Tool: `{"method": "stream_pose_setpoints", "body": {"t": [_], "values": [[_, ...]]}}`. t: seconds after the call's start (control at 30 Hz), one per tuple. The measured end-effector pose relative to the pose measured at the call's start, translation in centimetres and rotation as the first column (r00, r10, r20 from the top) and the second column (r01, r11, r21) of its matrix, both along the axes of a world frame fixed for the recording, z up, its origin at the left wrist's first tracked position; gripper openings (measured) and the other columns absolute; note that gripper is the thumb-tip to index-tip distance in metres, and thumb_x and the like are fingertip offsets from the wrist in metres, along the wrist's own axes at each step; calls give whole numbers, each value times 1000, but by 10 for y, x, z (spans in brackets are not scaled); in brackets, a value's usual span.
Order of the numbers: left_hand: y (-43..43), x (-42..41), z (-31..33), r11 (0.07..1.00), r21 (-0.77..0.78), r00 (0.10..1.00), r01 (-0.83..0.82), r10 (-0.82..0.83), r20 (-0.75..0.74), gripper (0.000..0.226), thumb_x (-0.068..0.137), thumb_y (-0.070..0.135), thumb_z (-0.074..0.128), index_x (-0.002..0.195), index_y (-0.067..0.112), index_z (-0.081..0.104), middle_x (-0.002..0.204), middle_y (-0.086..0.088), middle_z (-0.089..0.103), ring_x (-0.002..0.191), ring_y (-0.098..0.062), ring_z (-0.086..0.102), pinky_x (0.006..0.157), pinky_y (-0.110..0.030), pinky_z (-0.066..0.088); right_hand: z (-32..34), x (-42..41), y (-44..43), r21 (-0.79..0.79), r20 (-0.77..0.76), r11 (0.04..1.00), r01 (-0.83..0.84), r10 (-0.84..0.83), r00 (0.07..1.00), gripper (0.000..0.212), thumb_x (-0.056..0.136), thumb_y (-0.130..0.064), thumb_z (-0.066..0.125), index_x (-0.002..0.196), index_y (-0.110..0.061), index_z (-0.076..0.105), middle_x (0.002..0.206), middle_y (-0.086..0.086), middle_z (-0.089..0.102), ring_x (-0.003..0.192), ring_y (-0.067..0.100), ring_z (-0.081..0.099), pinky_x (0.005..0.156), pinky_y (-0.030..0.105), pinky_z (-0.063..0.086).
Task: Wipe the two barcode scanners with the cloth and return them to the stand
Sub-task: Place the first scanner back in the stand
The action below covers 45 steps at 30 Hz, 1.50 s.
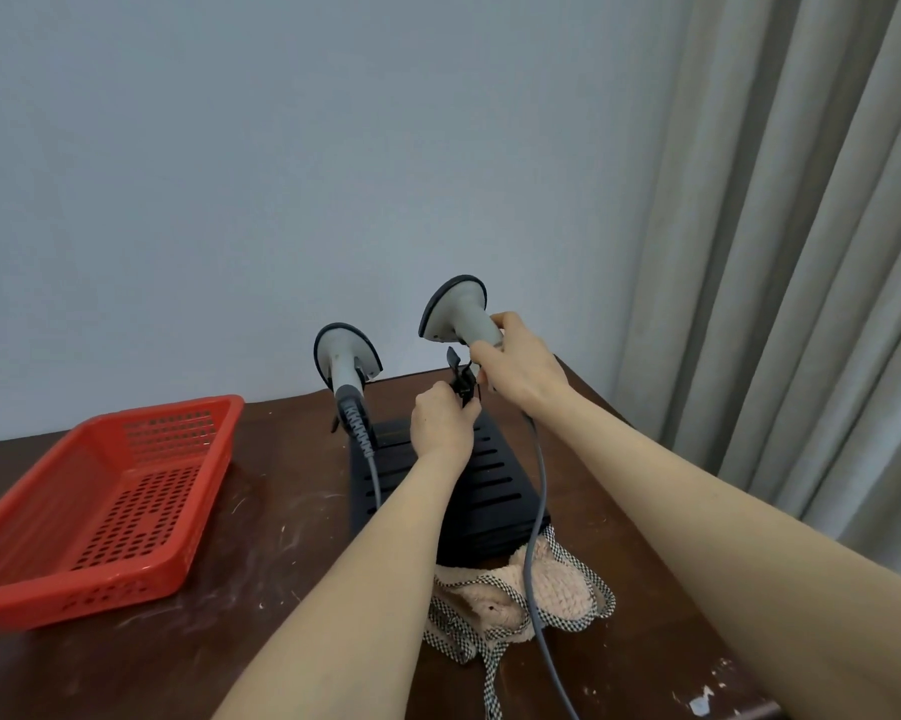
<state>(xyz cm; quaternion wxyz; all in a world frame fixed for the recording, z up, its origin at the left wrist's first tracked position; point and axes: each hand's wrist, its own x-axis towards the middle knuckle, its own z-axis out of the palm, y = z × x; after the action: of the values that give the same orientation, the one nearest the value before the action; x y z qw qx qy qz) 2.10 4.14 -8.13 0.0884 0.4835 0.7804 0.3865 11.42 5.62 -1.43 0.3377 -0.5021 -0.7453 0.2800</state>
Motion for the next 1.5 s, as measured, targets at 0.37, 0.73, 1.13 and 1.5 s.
{"method": "stream_pose_setpoints", "body": {"t": [0.37, 0.73, 1.13, 1.5], "values": [[2, -2, 0, 999, 7, 999, 47, -47, 25, 23, 91, 25, 58, 93, 2, 55, 99, -14, 64, 91, -32, 59, 62, -32, 38, -2, -6, -5, 72, 138, 997, -17, 7, 990, 55, 88, -29, 42, 141, -29, 31, 101, 5, 66, 91, 28, 60, 72, 35, 46], [4, 0, -2, 998, 8, 998, 64, -64, 18, 19, 89, 18, 56, 98, 2, 58, 99, -15, 65, 91, -33, 60, 63, -32, 39, 7, -6, -4, 82, 332, 996, -23, -5, 943, 56, 91, -29, 38, 146, -27, 26, 118, 9, 60, 97, 29, 52, 74, 34, 40], [7, -2, -3, 997, 35, 997, 72, -74, 33, 21, 88, 21, 59, 98, 2, 59, 101, -16, 65, 93, -34, 61, 63, -32, 39, 4, -13, 1, 31, 377, 999, -40, 25, 926, 48, 90, -29, 38, 138, -22, 33, 105, 8, 63, 96, 30, 56, 69, 34, 40], [10, -6, -4, 996, 8, 996, 90, -89, -24, 15, 89, 12, 49, 92, 1, 59, 96, -18, 65, 88, -35, 58, 59, -34, 36, -13, -13, 0, 46, 386, 999, -23, 3, 922, 55, 92, -28, 37, 145, -26, 22, 111, 10, 62, 97, 31, 57, 72, 35, 42]]}}
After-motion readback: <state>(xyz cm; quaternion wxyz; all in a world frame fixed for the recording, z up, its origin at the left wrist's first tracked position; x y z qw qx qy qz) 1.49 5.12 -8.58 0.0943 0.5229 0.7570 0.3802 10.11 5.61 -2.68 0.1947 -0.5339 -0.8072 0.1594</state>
